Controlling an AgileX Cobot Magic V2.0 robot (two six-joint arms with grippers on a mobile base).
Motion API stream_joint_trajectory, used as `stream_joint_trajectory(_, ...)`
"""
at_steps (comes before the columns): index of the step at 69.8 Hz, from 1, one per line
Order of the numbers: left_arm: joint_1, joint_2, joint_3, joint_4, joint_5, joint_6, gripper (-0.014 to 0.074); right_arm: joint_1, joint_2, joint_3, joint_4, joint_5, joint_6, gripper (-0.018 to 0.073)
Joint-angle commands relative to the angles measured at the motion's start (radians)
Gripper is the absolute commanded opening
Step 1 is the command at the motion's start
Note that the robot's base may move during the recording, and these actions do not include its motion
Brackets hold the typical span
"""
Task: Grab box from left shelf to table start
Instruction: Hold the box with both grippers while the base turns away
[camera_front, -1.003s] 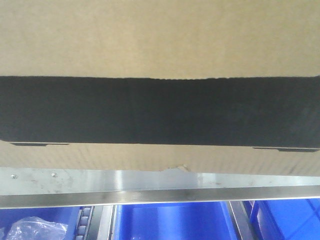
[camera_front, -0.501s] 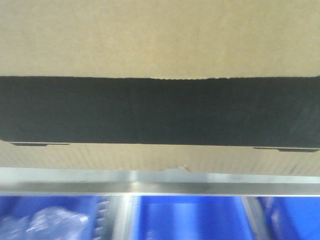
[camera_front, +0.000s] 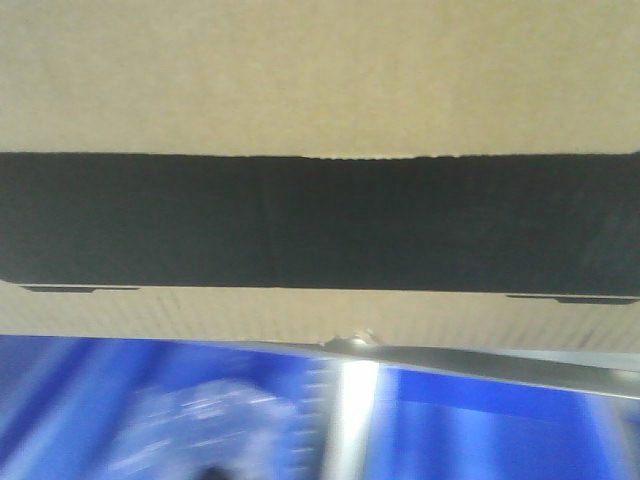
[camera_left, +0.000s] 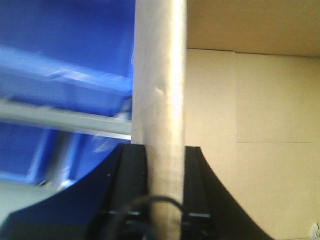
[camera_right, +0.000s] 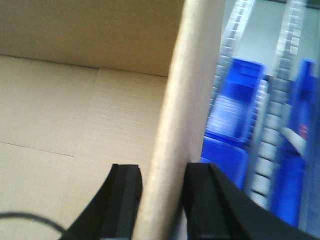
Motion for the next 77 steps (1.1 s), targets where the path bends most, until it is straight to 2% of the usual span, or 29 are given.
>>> stream_joint_trajectory(1, -0.011, -0.016, -0.041, -0.119, -0.184, -0.022, -0.0104, 0.008, 0.000, -0.034, 0.042, -0.154, -0.012, 0.0059)
stream_joint_trajectory(77, -0.011, -0.016, -0.041, -0.119, -0.184, -0.022, -0.0104, 0.008, 0.000, -0.033, 0.042, -0.154, -0.012, 0.0059)
